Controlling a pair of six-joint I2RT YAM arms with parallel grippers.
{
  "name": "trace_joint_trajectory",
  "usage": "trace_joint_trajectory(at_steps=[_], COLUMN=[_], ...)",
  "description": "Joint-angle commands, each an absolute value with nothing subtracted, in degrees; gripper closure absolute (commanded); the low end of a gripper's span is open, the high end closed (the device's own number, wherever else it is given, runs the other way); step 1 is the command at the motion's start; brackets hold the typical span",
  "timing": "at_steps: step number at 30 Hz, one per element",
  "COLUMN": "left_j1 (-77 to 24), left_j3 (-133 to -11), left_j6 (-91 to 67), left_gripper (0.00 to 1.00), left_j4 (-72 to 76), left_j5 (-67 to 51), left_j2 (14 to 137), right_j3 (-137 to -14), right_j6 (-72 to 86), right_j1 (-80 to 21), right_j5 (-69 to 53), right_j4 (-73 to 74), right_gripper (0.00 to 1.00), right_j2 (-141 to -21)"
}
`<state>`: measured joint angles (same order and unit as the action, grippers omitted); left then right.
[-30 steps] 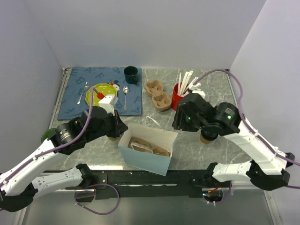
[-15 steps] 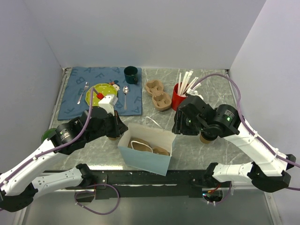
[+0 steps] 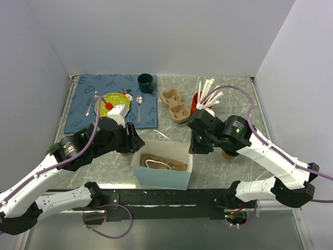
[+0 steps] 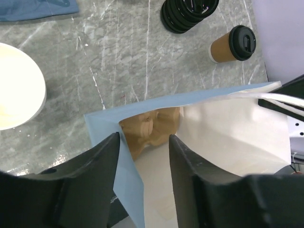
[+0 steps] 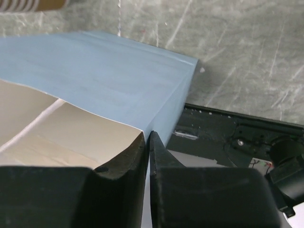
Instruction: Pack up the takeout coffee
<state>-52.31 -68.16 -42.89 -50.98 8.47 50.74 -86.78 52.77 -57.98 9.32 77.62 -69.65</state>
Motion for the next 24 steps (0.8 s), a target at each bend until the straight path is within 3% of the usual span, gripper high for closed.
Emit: trace_joint_trajectory(at_steps=[1,7,10,11,14,24], left_j1=[-52.3,-52.3,-52.38,-52.38,-52.38,-52.38], left_j3=[-70.84,-70.93,-70.75,-70.14,-72.23,-86.3], left_j6=[-42.19,-42.8,-43.86,-43.68,-42.81,-42.89], left_gripper=[0.47,0.53,0.6,0.79,0.99,0.99], left_j4=[-54.05,-57.46,-58.89,-58.1,-56.69,-60.29], left_j5=[8.88,8.96,9.75,9.76,10.11,9.14], left_j2=[50.18,51.77,52.03,51.86,51.94,61.08], right_j3=[-90.53,-89.82,-89.83,-89.56,-92.18,-103.53], right_j6=[51.77,51.42,51.07,50.46,48.0,39.73], right_j1=[-58.27,-58.18,-58.1,-58.01,-55.73,-45.45], right_j5=[10.99,11.16,11.43,11.34,9.32,2.82], right_j4=[86.31,85.17,85.17,84.47,84.89,88.86], right_gripper=[0.9,0.94,0.95,0.96,1.0,1.0], right_j2=[-71.19,-71.37,-71.81,-71.89,-73.12,-76.2])
